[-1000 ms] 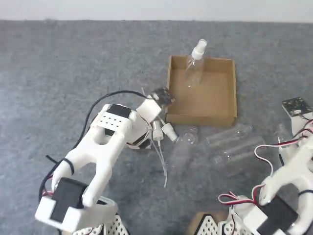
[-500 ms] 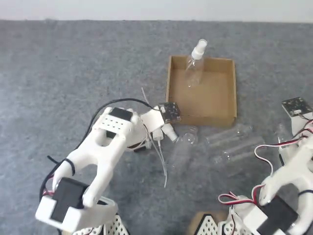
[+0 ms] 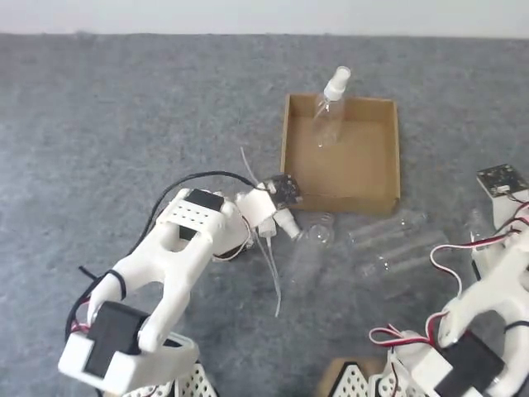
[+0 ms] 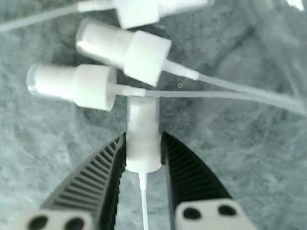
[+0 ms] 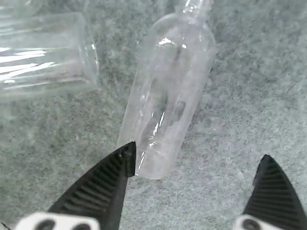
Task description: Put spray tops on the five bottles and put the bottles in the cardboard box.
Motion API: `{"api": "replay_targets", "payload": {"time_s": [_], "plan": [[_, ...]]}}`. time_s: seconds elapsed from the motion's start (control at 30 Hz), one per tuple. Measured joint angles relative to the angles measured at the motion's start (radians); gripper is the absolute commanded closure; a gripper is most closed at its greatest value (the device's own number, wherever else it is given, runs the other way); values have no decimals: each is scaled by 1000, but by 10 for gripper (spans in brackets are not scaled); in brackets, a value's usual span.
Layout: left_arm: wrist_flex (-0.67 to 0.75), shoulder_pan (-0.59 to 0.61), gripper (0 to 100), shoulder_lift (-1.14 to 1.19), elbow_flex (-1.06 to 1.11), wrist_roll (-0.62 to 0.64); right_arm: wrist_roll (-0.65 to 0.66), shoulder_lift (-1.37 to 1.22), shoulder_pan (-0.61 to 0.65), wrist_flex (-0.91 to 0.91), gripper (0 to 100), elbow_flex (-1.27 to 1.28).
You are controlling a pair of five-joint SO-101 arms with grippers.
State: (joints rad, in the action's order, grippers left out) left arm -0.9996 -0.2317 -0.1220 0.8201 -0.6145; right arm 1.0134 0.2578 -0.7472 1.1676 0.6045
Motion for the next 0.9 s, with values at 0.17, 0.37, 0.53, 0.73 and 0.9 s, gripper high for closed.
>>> {"api": "replay_targets", "payload": {"time_s": [0.17, 0.37, 0.53, 0.73, 0.9], "plan": [[-41, 21, 990, 0, -28, 245, 0, 0, 0, 0, 652, 0], [-109, 115, 987, 0, -115, 571, 0, 0, 0, 0, 652, 0], [-118, 183, 973, 2, -149, 615, 0, 0, -9, 0, 652, 0], [-143, 166, 825, 3, -201, 506, 0, 0, -8, 0, 652, 0], [-250, 167, 791, 3, -315, 371, 0, 0, -8, 0, 652, 0]]}}
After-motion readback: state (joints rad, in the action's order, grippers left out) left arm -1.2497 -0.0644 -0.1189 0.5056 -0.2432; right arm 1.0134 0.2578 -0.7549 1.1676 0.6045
